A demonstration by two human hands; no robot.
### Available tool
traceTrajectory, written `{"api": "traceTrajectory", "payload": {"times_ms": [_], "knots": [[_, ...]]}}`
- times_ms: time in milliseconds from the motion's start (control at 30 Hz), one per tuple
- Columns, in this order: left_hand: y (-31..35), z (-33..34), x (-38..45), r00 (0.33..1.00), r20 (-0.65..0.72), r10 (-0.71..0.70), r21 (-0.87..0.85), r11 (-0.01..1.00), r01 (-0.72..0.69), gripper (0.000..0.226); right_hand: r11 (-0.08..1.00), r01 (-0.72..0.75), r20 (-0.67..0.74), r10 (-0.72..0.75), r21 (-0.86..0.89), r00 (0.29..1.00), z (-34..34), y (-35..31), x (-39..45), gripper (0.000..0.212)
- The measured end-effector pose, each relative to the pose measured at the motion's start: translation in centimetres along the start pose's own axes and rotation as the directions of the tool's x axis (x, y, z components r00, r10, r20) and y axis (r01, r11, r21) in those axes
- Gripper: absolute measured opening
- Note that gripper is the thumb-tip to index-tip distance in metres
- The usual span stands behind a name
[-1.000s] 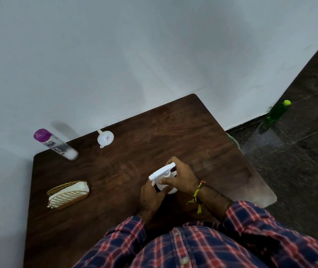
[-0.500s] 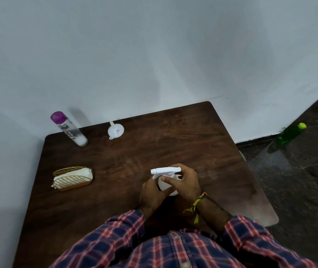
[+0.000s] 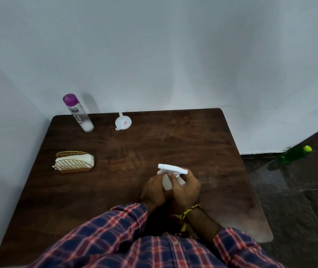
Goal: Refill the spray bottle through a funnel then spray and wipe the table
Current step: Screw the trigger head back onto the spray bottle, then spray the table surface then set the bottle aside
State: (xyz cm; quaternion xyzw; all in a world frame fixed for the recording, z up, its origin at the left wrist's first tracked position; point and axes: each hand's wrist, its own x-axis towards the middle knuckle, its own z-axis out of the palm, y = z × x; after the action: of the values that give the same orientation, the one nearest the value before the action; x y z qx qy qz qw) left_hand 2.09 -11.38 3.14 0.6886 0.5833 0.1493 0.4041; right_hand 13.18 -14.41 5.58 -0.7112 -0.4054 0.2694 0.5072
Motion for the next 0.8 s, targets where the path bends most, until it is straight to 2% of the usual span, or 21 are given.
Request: {"api": "traceTrajectory", "payload": {"times_ms": [67, 133, 200, 300, 367, 400, 467, 533, 600, 667, 800], "knots": [[0.4, 0.1, -0.1, 0.999, -0.029, -0.028, -0.018, 0.999, 0.027, 0.057, 0.999, 0.032, 0.064, -0.032, 0.003, 0.997, -0.2, 0.2, 0.6, 0.023], [0.5, 0.2, 0.0, 0.999, -0.031, -0.02, -0.019, 1.0, 0.019, 0.066, 0.997, 0.071, 0.133, -0.072, 0.008, 0.988, -0.9, 0.5, 1.5, 0.023], [0.7, 0.1, -0.1, 1.0, -0.023, 0.003, -0.004, 1.0, -0.003, 0.067, 0.997, 0.071, 0.105, -0.07, -0.013, 0.992, -1.2, 0.8, 1.7, 0.024], [1.0, 0.6, 0.1, 1.0, -0.027, -0.011, 0.045, 0.999, 0.012, 0.067, 1.0, 0.019, -0.009, -0.019, -0.024, 1.0, -0.9, 0.5, 0.9, 0.023], [1.0, 0.6, 0.3, 0.999, -0.01, -0.051, 0.051, 0.997, 0.051, 0.07, 0.999, 0.043, -0.012, -0.043, -0.031, 0.999, -1.1, 0.2, 0.9, 0.022], [0.9, 0.4, 0.4, 0.998, 0.004, -0.067, 0.043, 0.997, 0.066, 0.072, 0.998, 0.065, 0.029, -0.065, -0.02, 0.997, -1.4, 0.2, 1.3, 0.024], [0.7, -0.2, 0.5, 0.996, 0.05, -0.073, -0.018, 0.997, 0.074, 0.072, 0.998, 0.046, 0.199, -0.053, 0.038, 0.979, -2.2, 0.6, 2.0, 0.035], [0.4, -1.0, 0.5, 0.995, 0.094, -0.047, -0.035, 0.998, 0.05, 0.068, 0.996, -0.02, 0.406, -0.017, 0.087, 0.914, -2.5, 0.6, 2.7, 0.062], [-0.1, -1.7, 0.6, 0.99, 0.138, -0.033, -0.01, 0.999, 0.035, 0.07, 0.995, 0.001, 0.55, -0.058, 0.103, 0.833, -1.9, 0.2, 3.3, 0.08], [-0.5, -2.5, 0.7, 0.977, 0.211, -0.016, 0.042, 0.999, 0.008, 0.074, 0.993, 0.068, 0.59, -0.111, 0.096, 0.8, -1.2, -0.2, 4.0, 0.078], [-1.4, -3.6, -0.2, 0.966, 0.258, 0.013, 0.016, 1.0, -0.018, 0.084, 0.964, 0.194, 0.512, -0.261, 0.181, 0.818, 0.0, 0.2, 4.8, 0.054]]}}
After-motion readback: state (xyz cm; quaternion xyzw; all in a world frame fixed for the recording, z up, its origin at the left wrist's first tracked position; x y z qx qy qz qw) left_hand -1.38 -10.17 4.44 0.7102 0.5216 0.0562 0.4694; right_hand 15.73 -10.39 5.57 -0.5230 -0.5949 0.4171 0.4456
